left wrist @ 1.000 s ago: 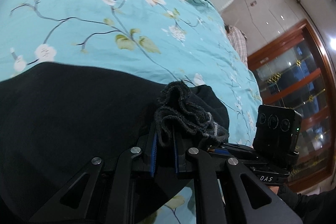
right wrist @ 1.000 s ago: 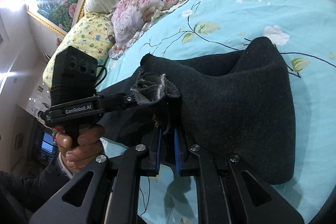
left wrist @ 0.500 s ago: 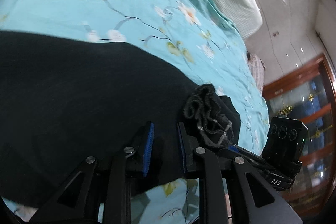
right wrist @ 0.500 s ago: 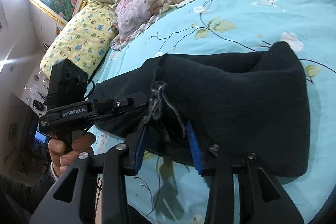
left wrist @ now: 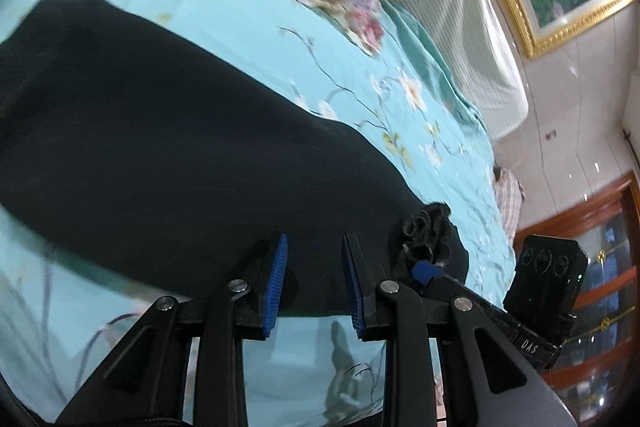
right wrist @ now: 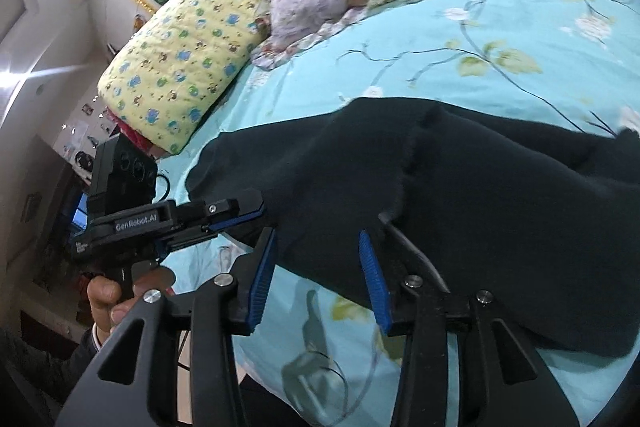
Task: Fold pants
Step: 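Release the cuff end from the right gripper while the left gripper holds the pants end, then grasp the folded pants end with the left gripper while the right gripper grasps beside it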
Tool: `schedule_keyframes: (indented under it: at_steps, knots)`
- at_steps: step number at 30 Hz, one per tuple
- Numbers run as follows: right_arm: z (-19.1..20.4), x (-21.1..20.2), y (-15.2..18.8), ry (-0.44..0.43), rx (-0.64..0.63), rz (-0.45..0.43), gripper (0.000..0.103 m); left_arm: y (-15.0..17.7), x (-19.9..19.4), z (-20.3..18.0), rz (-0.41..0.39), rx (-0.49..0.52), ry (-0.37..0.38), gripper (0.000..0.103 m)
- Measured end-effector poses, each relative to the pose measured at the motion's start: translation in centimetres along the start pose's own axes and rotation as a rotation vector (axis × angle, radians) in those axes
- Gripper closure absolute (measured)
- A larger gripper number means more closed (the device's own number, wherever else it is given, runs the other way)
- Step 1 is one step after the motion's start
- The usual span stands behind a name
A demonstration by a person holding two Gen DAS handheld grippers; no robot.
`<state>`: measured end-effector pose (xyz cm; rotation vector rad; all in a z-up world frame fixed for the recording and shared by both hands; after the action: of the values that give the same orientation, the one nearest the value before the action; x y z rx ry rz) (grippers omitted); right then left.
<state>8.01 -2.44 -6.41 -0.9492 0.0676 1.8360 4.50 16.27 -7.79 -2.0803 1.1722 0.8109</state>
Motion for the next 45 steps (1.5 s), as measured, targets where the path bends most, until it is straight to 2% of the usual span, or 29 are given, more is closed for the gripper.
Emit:
schedule_keyframes:
  at_steps: [6,20,22,24,30,35,38,45]
  knots:
    - [2.2,1.4,-1.2,-0.014,-0.047,0.025,0.059,0.7,-2.8,2.7,-0.056,-0.065,-0.023,0.073]
    - [5.8,4.4,-3.9,-0.046,-0.113,0.08,0.059,2.7,-8.6,9.0,-0.175,-0.218,-0.066,0.073]
    - [6.4,4.8,-4.1,-0.047,-0.128,0.087,0.059,2.8,-9.1,9.6,-0.184,-0.236,-0.066,0.068]
    - [6.8,5.2,-4.4,-0.049,-0.138,0.096,0.059,2.8,-9.5,10.3,-0.194,-0.254,-0.067,0.067]
    - [7.9,6.3,-5.1,-0.052,-0.164,0.119,0.053,2.6,-10.2,11.6,-0.216,-0.29,-0.069,0.064]
    - [8.5,7.4,-6.0,-0.045,-0.186,0.141,0.053,2.1,-10.5,13.0,-0.227,-0.328,-0.073,0.064]
    - [9.0,8.2,-6.9,-0.037,-0.205,0.153,0.053,1.8,-10.6,14.0,-0.237,-0.359,-0.075,0.057]
    - [10.4,11.1,-9.7,-0.01,-0.28,0.207,0.053,0.6,-9.8,15.4,-0.228,-0.392,-0.064,0.057]
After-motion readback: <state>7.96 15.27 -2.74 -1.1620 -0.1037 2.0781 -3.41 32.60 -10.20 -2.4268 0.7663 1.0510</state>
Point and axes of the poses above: each gripper's, at about its wrist camera, not at the fingertips, and x roughly the way its jaws point, z to its left, y to its underside, the point moved 8 cm from there along x, roughly the way its jaws point, and after that the axes turned 14 degrees about z, right-handed, at the moved point
